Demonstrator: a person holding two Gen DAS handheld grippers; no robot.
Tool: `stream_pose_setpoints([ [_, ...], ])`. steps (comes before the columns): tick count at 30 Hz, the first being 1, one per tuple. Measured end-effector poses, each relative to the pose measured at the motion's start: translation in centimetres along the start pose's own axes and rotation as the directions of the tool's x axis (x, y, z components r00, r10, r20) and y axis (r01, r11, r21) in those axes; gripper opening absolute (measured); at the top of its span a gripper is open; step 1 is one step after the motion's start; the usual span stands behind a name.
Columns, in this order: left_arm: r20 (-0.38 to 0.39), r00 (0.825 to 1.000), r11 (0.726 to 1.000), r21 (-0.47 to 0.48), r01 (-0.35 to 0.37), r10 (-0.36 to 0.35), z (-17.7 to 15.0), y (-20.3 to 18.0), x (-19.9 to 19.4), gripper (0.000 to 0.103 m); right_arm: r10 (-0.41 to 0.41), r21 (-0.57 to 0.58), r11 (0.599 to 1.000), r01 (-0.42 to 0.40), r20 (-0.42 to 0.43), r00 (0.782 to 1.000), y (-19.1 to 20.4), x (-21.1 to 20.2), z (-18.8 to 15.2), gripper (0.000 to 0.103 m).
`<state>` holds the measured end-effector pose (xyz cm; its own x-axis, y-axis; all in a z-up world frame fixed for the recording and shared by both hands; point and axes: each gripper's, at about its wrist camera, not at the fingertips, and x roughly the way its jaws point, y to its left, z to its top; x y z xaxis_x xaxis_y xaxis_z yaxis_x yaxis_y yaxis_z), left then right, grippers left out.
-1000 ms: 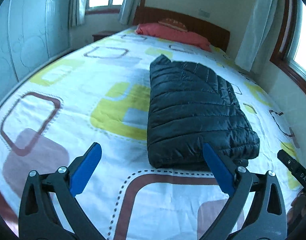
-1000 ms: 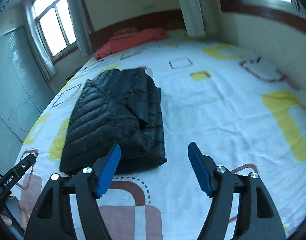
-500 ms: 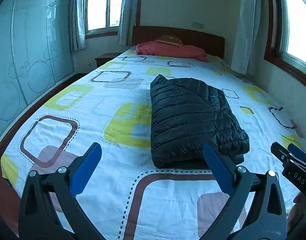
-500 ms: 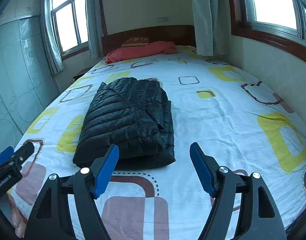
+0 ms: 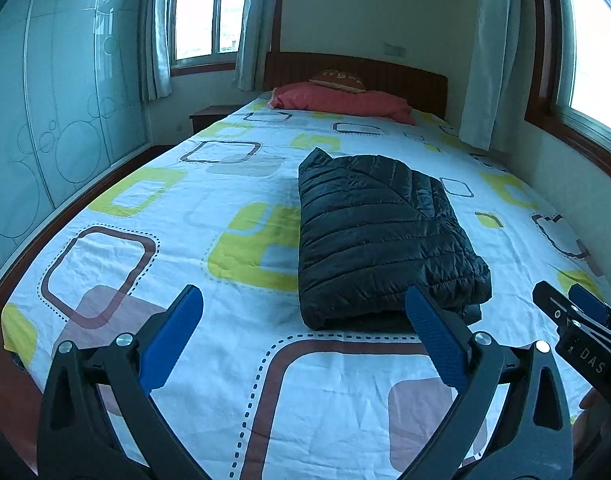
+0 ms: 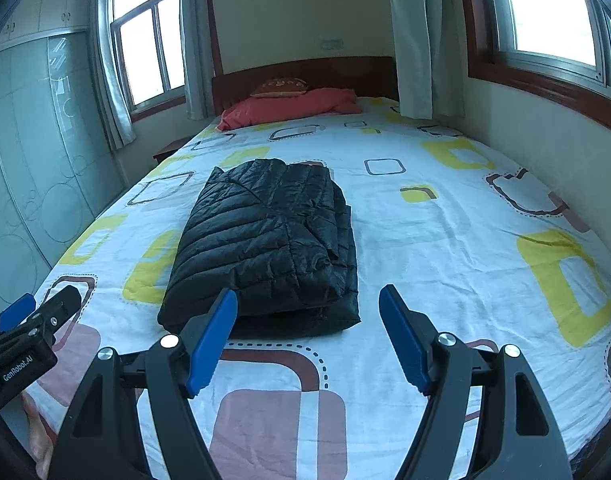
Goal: Fold large clothes
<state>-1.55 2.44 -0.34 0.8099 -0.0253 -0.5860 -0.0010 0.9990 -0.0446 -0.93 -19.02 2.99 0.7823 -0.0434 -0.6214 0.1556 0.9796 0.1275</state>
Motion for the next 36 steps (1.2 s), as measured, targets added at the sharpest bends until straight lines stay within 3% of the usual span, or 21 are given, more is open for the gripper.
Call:
stream_pose_setpoints([
  [36, -0.009, 1.0, 1.0, 0.01, -0.009, 0.009, -0.36, -0.12, -0.07, 0.101, 0.007, -0.011, 1.0, -0.007, 0.005, 1.0, 0.71, -0.1, -0.13, 0.073],
])
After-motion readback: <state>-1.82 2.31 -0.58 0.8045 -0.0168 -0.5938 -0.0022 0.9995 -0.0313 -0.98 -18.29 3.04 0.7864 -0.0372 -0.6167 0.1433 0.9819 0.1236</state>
